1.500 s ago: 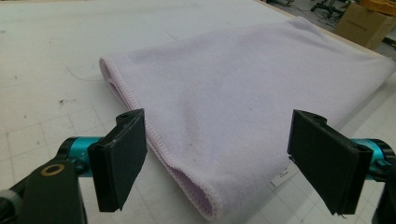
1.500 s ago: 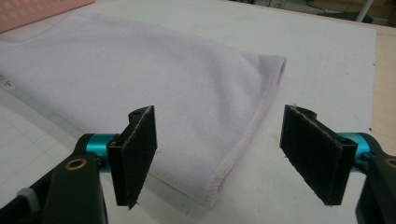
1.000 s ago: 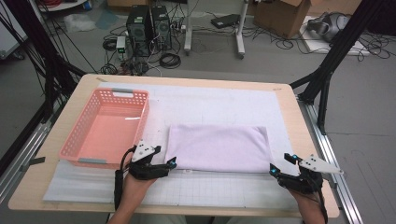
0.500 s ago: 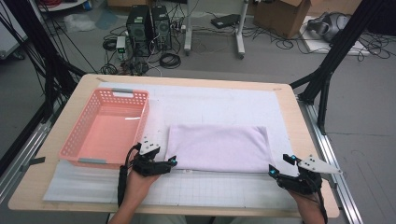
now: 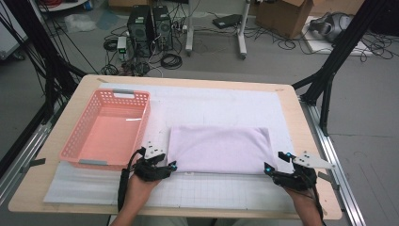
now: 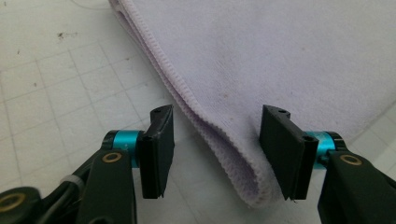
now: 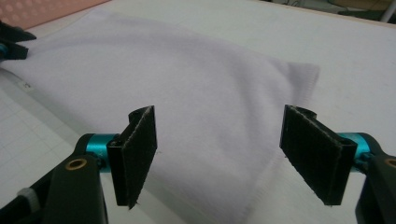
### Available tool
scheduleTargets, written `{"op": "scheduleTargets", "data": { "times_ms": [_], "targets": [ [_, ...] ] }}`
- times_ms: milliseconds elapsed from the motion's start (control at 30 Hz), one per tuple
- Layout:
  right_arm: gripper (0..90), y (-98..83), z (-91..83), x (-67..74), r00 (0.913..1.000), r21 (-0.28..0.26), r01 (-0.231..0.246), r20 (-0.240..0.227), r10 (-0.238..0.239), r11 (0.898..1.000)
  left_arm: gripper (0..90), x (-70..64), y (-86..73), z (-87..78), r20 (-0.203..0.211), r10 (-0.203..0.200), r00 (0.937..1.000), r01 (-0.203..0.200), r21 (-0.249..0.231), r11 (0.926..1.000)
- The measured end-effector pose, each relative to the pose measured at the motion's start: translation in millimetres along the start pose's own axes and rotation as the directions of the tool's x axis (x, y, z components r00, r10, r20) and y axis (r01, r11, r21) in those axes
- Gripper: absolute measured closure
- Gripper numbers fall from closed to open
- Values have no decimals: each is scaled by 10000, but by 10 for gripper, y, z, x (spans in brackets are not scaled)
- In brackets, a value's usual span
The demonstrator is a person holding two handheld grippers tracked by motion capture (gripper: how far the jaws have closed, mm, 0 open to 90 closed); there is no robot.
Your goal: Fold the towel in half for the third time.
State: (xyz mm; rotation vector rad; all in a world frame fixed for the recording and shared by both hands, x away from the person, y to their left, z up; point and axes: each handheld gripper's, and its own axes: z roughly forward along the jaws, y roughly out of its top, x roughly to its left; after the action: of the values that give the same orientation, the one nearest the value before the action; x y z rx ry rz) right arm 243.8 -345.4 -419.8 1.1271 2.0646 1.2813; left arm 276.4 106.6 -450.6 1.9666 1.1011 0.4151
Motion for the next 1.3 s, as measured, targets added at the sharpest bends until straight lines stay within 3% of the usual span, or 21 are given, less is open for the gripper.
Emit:
{"op": "scheduleTargets", "data": {
  "times_ms": [133,300,400,467,633,800,967,1100,1200,1300],
  "targets": [
    [264,96,173,81,9991,122,338,-274,-334,9994,643,-14,-2,0,486,-3,9988,5,-49,10000],
    [265,262,435,118,9970,294,482,-620,-464,9984,722,-48,-8,8,446,54,9990,-48,-130,9999],
    [263,387,659,147,9941,444,506,-986,-460,9977,764,-53,-6,15,487,-147,9987,155,-173,9997],
    [212,475,813,173,9923,572,371,-1205,-300,9977,776,-57,-7,14,473,-217,9986,226,-193,9996],
    [193,704,1140,253,9885,864,760,-1374,-637,9934,795,-64,-7,12,400,-489,9980,499,-245,9985],
    [193,967,1412,393,9765,871,1197,-1902,-1015,9890,809,-13,-13,-4,664,-889,9938,913,-340,9952],
    [194,1159,1782,593,9584,1299,1922,-2379,-1576,9727,814,31,-18,-23,875,-1143,9896,1181,-398,9922],
    [195,1252,2099,775,9428,1821,2440,-2744,-1891,9525,815,51,-22,-35,992,-1302,9865,1350,-430,9899],
    [200,1304,2314,902,9370,2007,2558,-2923,-1914,9457,815,49,-26,-41,1007,-1336,9859,1386,-445,9893],
    [219,1337,2526,1016,9282,2346,2860,-3087,-2078,9291,815,59,-28,-48,1015,-1345,9857,1396,-455,9892]
  ]
}}
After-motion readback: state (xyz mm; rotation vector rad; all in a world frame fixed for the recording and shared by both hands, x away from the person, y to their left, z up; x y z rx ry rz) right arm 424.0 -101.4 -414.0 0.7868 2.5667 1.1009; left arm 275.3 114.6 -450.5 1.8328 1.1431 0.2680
